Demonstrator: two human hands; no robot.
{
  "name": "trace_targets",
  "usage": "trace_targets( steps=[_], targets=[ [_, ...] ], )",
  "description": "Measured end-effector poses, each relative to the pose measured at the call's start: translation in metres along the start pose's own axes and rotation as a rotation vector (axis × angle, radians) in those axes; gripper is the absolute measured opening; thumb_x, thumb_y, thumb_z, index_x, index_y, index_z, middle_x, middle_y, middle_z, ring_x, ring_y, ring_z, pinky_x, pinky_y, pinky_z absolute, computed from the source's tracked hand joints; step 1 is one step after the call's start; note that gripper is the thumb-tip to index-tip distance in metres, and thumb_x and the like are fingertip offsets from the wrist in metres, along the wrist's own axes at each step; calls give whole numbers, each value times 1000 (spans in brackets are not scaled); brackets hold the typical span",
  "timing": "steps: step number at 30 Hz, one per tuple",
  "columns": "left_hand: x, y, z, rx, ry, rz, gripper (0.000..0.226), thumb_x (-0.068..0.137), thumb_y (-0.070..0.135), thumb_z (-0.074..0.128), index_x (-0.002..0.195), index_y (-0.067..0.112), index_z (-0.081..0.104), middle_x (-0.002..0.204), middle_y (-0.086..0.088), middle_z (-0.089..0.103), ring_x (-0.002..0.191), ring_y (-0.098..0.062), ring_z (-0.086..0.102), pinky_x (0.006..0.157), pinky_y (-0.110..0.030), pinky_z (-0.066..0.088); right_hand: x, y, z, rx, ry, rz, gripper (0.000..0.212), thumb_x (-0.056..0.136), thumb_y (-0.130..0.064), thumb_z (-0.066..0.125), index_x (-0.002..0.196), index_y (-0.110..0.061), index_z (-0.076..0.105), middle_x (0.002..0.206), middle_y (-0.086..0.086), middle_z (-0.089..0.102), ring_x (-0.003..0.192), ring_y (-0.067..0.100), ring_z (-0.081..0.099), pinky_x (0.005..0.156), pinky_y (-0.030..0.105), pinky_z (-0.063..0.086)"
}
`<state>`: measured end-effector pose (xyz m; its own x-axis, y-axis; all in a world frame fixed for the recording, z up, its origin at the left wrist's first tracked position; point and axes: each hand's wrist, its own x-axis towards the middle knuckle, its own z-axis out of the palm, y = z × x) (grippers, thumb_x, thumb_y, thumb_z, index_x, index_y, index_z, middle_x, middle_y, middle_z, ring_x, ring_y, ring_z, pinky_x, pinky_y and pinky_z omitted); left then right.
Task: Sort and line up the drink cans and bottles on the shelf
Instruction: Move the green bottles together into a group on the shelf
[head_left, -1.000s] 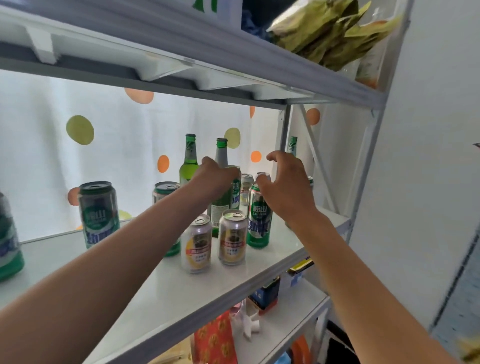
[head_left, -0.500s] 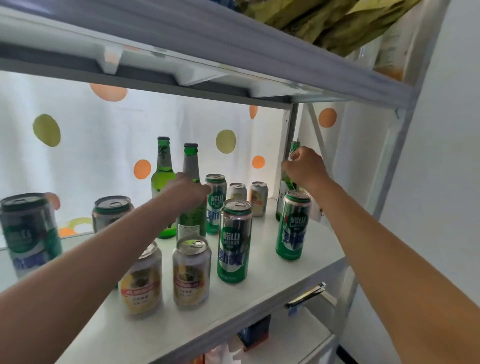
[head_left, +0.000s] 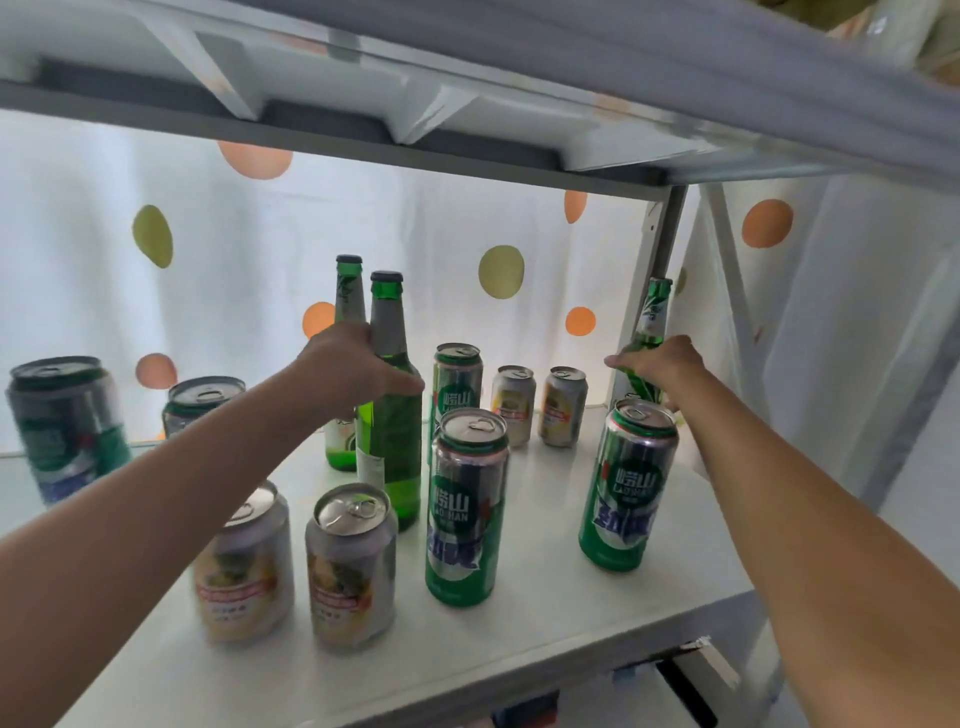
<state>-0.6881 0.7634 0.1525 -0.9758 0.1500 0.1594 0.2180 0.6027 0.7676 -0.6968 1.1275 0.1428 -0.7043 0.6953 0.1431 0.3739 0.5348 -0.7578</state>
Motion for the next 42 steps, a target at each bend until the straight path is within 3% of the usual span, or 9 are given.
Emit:
trace_targets(
  steps=[4, 8, 13, 18, 24, 29, 33, 36, 42],
  targets=[
    [-4, 16, -15, 10, -185, -107, 58, 69, 13, 87, 121, 9, 61, 123, -10, 62, 108, -34, 62, 87, -52, 55, 10, 8, 7, -14, 1, -5, 97, 66, -46, 89, 136, -3, 38, 136, 18, 54, 124, 37, 53, 94, 44, 49],
    [-4, 21, -11, 29, -192, -124, 50, 75, 6, 80, 120, 6, 58, 125, -14, 59, 110, -35, 60, 92, -50, 53, 13, 22, 14, -28, 30, -37, 89, 67, -42, 89, 132, -4, 42, 131, 17, 57, 119, 36, 56, 84, 37, 45],
    [-3, 14, 12, 53, -89, -105, 55, 72, 42, 80, 113, 13, 57, 112, -10, 58, 101, -28, 58, 85, -40, 54, 13, 26, 13, 48, -33, -63, 69, 62, -31, 87, 119, -8, 55, 110, 13, 65, 99, 33, 63, 66, 30, 48],
    [-6, 3, 25, 299, 233, 101, 58, 54, 56, 86, 86, 21, 53, 80, 1, 60, 74, -18, 58, 61, -29, 48, 10, 17, 9, 117, -169, -46, 63, 59, -26, 93, 110, -8, 62, 104, 13, 67, 94, 32, 66, 65, 33, 53],
    [-9, 4, 19, 161, 52, -93, 81, 51, 44, 93, 113, 14, 50, 104, -8, 58, 92, -32, 61, 62, -47, 61, -4, 13, 10, 82, -160, -149, 69, 56, -23, 95, 115, -10, 62, 107, 8, 68, 98, 28, 65, 76, 29, 50],
    [-13, 7, 23, 212, 94, -64, 54, 55, 40, 87, 95, 16, 61, 87, -6, 65, 65, -26, 66, 50, -31, 56, -24, 4, 7, -24, -37, -452, 60, 57, -22, 90, 105, -21, 54, 87, -6, 58, 78, 20, 55, 55, 20, 34],
    [-19, 6, 24, 267, 215, 140, 40, 52, 39, 84, 79, 21, 59, 74, 2, 62, 67, -13, 57, 52, -25, 45, -38, -7, -10, -44, 69, -672, 65, 59, -21, 85, 103, -36, 40, 80, -17, 52, 77, 23, 55, 66, 28, 38],
    [-32, 10, 15, 233, 326, 316, 34, 50, 35, 80, 73, 26, 56, 66, 13, 57, 65, -2, 53, 51, -20, 35, -55, -20, -26, -51, 125, -821, 62, 61, -17, 84, 103, -33, 41, 81, -14, 55, 75, 23, 54, 60, 29, 36],
    [-68, 15, -30, 163, 362, 559, 46, 50, 50, 78, 91, 34, 64, 82, 16, 70, 78, -2, 65, 73, -33, 56, -107, -38, -32, -69, 154, -1093, 56, 66, -20, 84, 107, -27, 47, 98, -9, 58, 80, 16, 55, 62, 24, 42]
  ],
)
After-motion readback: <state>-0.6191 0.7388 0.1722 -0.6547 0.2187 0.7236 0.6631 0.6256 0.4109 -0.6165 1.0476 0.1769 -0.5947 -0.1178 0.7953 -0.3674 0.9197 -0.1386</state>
